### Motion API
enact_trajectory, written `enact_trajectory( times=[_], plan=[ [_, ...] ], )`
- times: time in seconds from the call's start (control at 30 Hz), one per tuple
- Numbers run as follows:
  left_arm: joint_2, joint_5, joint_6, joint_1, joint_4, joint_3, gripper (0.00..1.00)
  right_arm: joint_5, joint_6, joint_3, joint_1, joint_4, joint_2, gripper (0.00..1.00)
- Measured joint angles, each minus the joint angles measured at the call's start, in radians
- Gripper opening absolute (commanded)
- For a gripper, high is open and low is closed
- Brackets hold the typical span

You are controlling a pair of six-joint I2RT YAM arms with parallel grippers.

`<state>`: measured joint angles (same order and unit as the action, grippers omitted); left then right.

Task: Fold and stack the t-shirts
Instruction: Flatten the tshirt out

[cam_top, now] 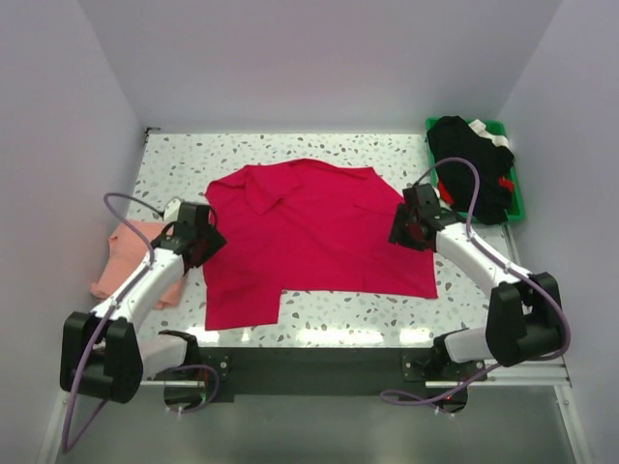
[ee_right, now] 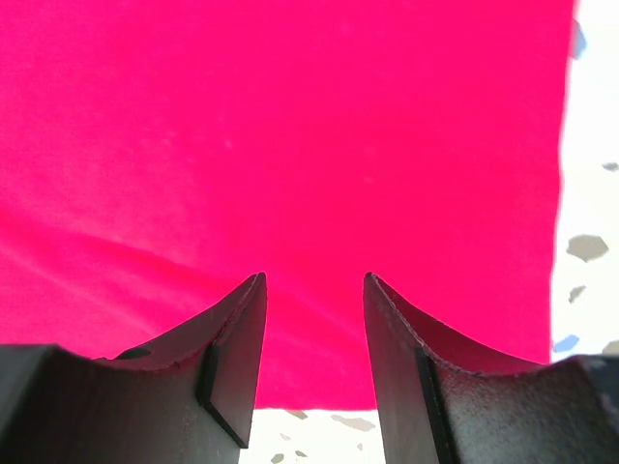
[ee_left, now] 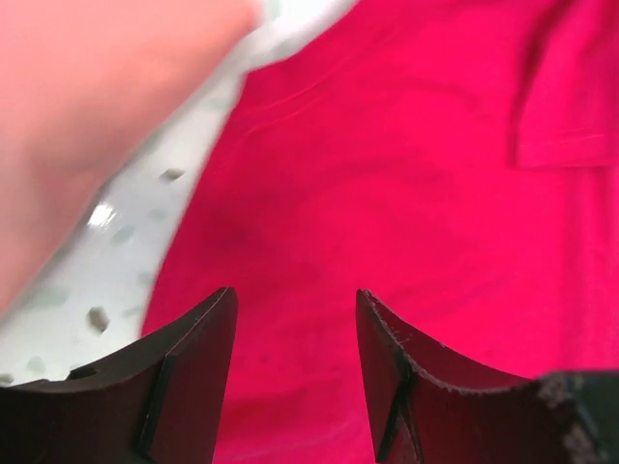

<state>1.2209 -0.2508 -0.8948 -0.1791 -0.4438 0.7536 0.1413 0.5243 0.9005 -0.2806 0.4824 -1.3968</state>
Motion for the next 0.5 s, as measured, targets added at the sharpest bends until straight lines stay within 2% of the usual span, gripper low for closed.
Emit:
enact_trajectory(
  times=[0.2,0.5],
  plan=[
    [-0.140,-0.045,-0.085,0.001,-0.081,-0.165,0.60,0.053,0.037,-0.077,0.026,0.049,0.102,0.48],
    [-0.207,-0.047,-0.132,0.001,-0.064,-0.279,0.64,0.055,0.084,-0.199,0.182,0.096,0.209,0.47]
  ],
)
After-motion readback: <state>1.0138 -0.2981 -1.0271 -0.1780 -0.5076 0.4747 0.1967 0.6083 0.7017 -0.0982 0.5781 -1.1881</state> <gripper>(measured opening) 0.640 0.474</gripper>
